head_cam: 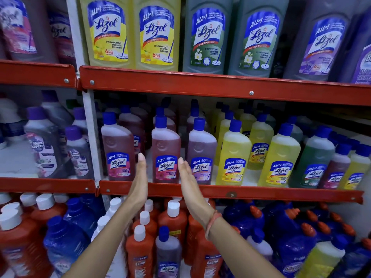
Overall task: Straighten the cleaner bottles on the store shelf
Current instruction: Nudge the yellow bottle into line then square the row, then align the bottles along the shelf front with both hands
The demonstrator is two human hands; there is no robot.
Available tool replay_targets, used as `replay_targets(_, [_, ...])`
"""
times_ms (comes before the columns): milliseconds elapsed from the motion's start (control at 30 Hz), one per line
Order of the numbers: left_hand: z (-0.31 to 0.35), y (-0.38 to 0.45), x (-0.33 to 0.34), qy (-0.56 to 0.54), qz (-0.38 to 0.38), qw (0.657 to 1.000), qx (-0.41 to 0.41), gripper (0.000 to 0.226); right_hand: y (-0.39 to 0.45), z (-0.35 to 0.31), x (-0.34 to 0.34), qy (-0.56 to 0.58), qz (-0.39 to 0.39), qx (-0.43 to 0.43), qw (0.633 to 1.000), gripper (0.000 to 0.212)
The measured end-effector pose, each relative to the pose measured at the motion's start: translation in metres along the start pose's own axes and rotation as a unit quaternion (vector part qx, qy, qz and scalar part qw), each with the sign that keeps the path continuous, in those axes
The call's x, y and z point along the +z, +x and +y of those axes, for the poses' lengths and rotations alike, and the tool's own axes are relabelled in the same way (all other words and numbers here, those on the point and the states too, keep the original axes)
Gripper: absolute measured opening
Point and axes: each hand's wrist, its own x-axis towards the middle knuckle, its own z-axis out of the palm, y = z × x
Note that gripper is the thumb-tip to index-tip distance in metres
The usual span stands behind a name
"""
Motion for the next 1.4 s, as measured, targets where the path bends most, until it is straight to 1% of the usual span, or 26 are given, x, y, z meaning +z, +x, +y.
replay_targets(33, [0.004,-0.003,0.003,-0.005,-0.015,1.000,0.002,0.074,0.004,-0.002,0.003,0.000,0.001,0.016,1.000,0.072])
replay_targets(100, [0.006,-0.008,0.007,0.004,-0.039,0.999,0.011,0.057,0.017,-0.003,0.010,-0.008,0.014,0.040,0.999,0.080])
replay_targets(133, [0.006,-0.008,0.007,0.009,-0.049,0.999,0.015,0.049,0.022,-0.002,0.014,-0.010,0.017,0.049,0.999,0.089])
replay_targets(200, [0.004,-0.006,0.006,0.032,-0.073,0.997,0.021,0.036,0.032,0.005,0.021,-0.009,0.020,0.051,0.998,0.120])
replay_targets(233, [0.003,-0.005,0.005,0.046,-0.083,0.995,0.027,0.032,0.038,0.012,0.023,-0.010,0.019,0.050,0.999,0.130])
replay_targets(267, [0.002,-0.004,0.002,0.050,-0.090,0.994,0.027,0.032,0.043,0.018,0.025,-0.016,0.020,0.051,0.998,0.133])
replay_targets(300, [0.001,-0.002,-0.001,0.047,-0.100,0.994,0.023,0.042,0.047,0.023,0.026,-0.020,0.018,0.057,0.998,0.134])
replay_targets(367, [-0.004,0.003,-0.010,0.048,-0.112,0.992,0.028,0.088,0.049,0.025,0.027,-0.013,0.009,0.067,0.998,0.134])
replay_targets(400, [-0.007,0.007,-0.014,0.059,-0.116,0.991,0.029,0.107,0.052,0.028,0.027,-0.011,0.000,0.072,0.997,0.133])
replay_targets(433, [-0.009,0.010,-0.018,0.069,-0.117,0.990,0.026,0.116,0.055,0.030,0.028,-0.013,-0.008,0.072,0.997,0.131])
replay_targets(467, [-0.009,0.011,-0.022,0.072,-0.117,0.990,0.020,0.120,0.055,0.031,0.028,-0.015,-0.013,0.070,0.997,0.130])
replay_targets(533, [-0.008,0.015,-0.022,0.065,-0.114,0.991,0.016,0.117,0.054,0.029,0.028,-0.022,-0.019,0.071,0.997,0.131])
replay_targets(567, [-0.006,0.017,-0.021,0.052,-0.110,0.993,0.007,0.109,0.053,0.028,0.028,-0.021,-0.020,0.069,0.997,0.132])
replay_targets(633, [-0.002,0.017,-0.018,0.021,-0.098,0.995,-0.018,0.081,0.052,0.026,0.028,-0.019,-0.016,0.064,0.998,0.131])
replay_targets(667, [0.001,0.014,-0.017,0.016,-0.101,0.994,-0.034,0.072,0.051,0.026,0.028,-0.019,-0.013,0.063,0.998,0.129])
replay_targets(700, [0.004,0.010,-0.018,0.010,-0.112,0.993,-0.042,0.076,0.052,0.026,0.028,-0.021,-0.013,0.063,0.998,0.128])
replay_targets(767, [0.004,0.008,-0.021,0.001,-0.119,0.992,-0.040,0.108,0.052,0.026,0.029,-0.025,-0.009,0.063,0.998,0.129])
replay_targets(800, [0.002,0.008,-0.024,-0.006,-0.120,0.992,-0.036,0.116,0.051,0.025,0.029,-0.026,-0.006,0.062,0.998,0.130])
replay_targets(900, [0.001,0.013,-0.024,-0.025,-0.131,0.990,-0.040,0.124,0.051,0.024,0.027,-0.020,0.000,0.058,0.998,0.138])
replay_targets(967, [0.000,0.016,-0.025,-0.025,-0.132,0.990,-0.041,0.129,0.052,0.026,0.028,-0.022,0.002,0.056,0.998,0.136])
replay_targets(1067, [-0.004,0.024,-0.028,0.000,-0.128,0.991,-0.043,0.145,0.057,0.032,0.029,-0.025,0.007,0.059,0.998,0.131])
replay_targets(1133, [-0.005,0.025,-0.030,0.032,-0.143,0.989,-0.029,0.142,0.058,0.035,0.029,-0.025,0.008,0.061,0.998,0.130])
replay_targets(1233, [-0.002,0.016,-0.031,0.067,-0.156,0.986,0.002,0.120,0.057,0.037,0.030,-0.034,0.001,0.066,0.997,0.125])
replay_targets(1333, [-0.003,0.014,-0.032,0.070,-0.151,0.986,-0.006,0.107,0.053,0.034,0.029,-0.051,-0.008,0.062,0.997,0.123])
replay_targets(1400, [-0.007,0.016,-0.033,0.076,-0.140,0.987,-0.007,0.101,0.040,0.024,0.024,-0.069,-0.017,0.042,0.997,0.114])
